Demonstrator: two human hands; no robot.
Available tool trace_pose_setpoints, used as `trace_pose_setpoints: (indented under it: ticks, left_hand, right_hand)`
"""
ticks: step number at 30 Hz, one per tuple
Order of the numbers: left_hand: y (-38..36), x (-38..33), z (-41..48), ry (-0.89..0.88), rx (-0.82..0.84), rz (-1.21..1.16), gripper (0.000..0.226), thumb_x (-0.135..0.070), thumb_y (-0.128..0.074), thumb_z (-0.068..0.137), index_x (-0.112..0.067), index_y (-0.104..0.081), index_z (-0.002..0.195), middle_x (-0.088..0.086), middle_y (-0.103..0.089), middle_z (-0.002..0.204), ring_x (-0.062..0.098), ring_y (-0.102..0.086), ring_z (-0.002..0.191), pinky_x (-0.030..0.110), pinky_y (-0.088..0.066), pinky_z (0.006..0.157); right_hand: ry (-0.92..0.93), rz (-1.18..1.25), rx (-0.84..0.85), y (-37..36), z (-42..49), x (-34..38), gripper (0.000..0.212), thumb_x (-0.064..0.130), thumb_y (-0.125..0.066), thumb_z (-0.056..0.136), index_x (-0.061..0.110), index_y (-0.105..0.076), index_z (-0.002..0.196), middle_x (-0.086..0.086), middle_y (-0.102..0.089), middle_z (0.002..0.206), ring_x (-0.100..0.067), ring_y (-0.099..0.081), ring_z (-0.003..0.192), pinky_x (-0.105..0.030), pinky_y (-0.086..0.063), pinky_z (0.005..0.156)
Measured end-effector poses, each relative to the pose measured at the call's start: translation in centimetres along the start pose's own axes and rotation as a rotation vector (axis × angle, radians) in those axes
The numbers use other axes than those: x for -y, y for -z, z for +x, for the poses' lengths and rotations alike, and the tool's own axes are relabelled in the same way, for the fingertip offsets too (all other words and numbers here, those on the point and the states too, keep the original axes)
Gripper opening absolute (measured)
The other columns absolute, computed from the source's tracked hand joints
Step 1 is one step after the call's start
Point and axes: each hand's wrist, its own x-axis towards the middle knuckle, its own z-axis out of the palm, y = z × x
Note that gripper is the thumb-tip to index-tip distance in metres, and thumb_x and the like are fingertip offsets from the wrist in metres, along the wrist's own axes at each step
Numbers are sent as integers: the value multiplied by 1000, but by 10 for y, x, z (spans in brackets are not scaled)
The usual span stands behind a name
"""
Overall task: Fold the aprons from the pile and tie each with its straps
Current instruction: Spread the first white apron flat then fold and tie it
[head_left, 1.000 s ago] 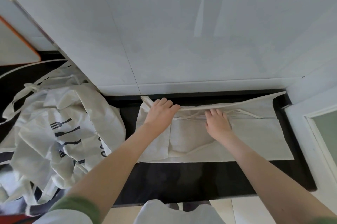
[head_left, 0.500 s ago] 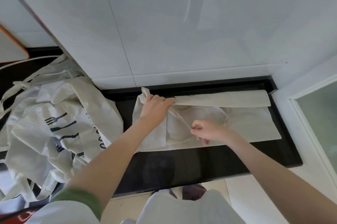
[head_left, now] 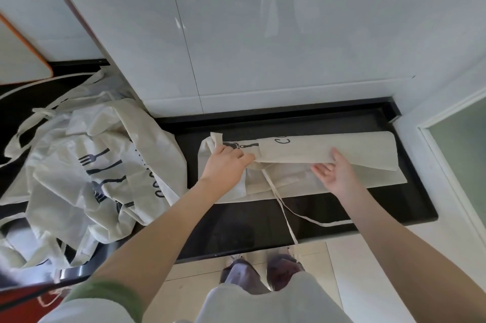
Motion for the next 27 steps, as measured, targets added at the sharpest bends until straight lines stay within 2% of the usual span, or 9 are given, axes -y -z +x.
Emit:
trace_pose_setpoints:
  ticks: [2, 5, 9, 12, 15, 19, 23, 25, 27]
  left_hand:
    - [3, -6, -8, 19, 72, 80, 29, -24, -34, 103, -19, -52, 125, 4, -61, 115, 24, -56, 102, 33, -38, 91]
    - [4, -14, -13, 111, 222, 112, 45, -40, -37, 101, -13, -41, 136, 10, -52, 126, 27, -55, 107, 35, -45, 78]
    - [1, -17, -15, 239, 430, 147, 74, -17, -57, 89, -8, -16, 150, 17, -41, 137, 26, -59, 97, 28, -43, 56]
    - [-4, -18, -13, 227, 596, 176, 76, -12, -52, 89, -9, -11, 153, 8, -58, 116, 20, -57, 78, 26, -33, 49]
    - [-4, -21, -8, 235, 714, 175, 81, -31, -52, 86, -11, -11, 153, 3, -55, 102, 19, -55, 80, 25, -39, 63]
    - [-1, -30, 10, 194, 595, 64, 84, -78, -28, 85, -16, -44, 141, 9, -40, 142, 27, -39, 129, 40, -33, 100]
    - [-14, -55, 27, 58, 341, -96, 63, -63, -24, 95, -29, -28, 148, 8, -9, 158, 30, -7, 146, 60, -7, 115]
    - [-26, -65, 32, -2, 266, -135, 56, -50, -29, 100, -32, -18, 151, 7, -1, 160, 29, 1, 148, 59, 0, 115]
    - [-40, -75, 39, -60, 234, -109, 58, -45, -30, 101, -34, -9, 153, 7, 6, 161, 30, 7, 148, 59, 4, 114]
  right_hand:
    - [16, -49, -141, 12, -1, -5, 34, 21, -51, 100, 10, -47, 132, -12, -58, 127, -24, -58, 109, -40, -46, 103]
    - [17, -207, -303, 24, -2, -16, 36, 17, -49, 100, 7, -48, 135, -11, -54, 128, -21, -54, 119, -35, -39, 108]
    - [13, -273, -367, 34, -2, -24, 36, 17, -57, 94, 5, -52, 127, -12, -52, 115, -19, -52, 116, -31, -41, 103]
    - [30, -285, -353, 41, 0, -23, 25, 12, -58, 93, 4, -55, 116, -13, -52, 116, -18, -53, 113, -29, -47, 97]
    - [40, -274, -316, 49, 4, -20, 19, 5, -57, 92, 3, -56, 111, -14, -55, 117, -17, -57, 102, -28, -51, 91]
    - [43, -340, -236, 61, 9, -20, 16, 1, -56, 92, -3, -59, 107, -16, -54, 113, -19, -57, 105, -28, -49, 94]
    - [78, -411, -166, 69, 8, -20, 8, -3, -56, 89, -4, -59, 97, -15, -58, 106, -19, -59, 100, -29, -50, 94]
    - [62, -523, -138, 71, 8, -21, 8, -5, -58, 87, -2, -57, 94, -12, -58, 94, -17, -60, 86, -37, -50, 98]
    - [40, -530, -175, 76, 11, -18, 20, -6, -61, 84, 0, -52, 101, -11, -52, 81, -16, -55, 70, -42, -55, 88]
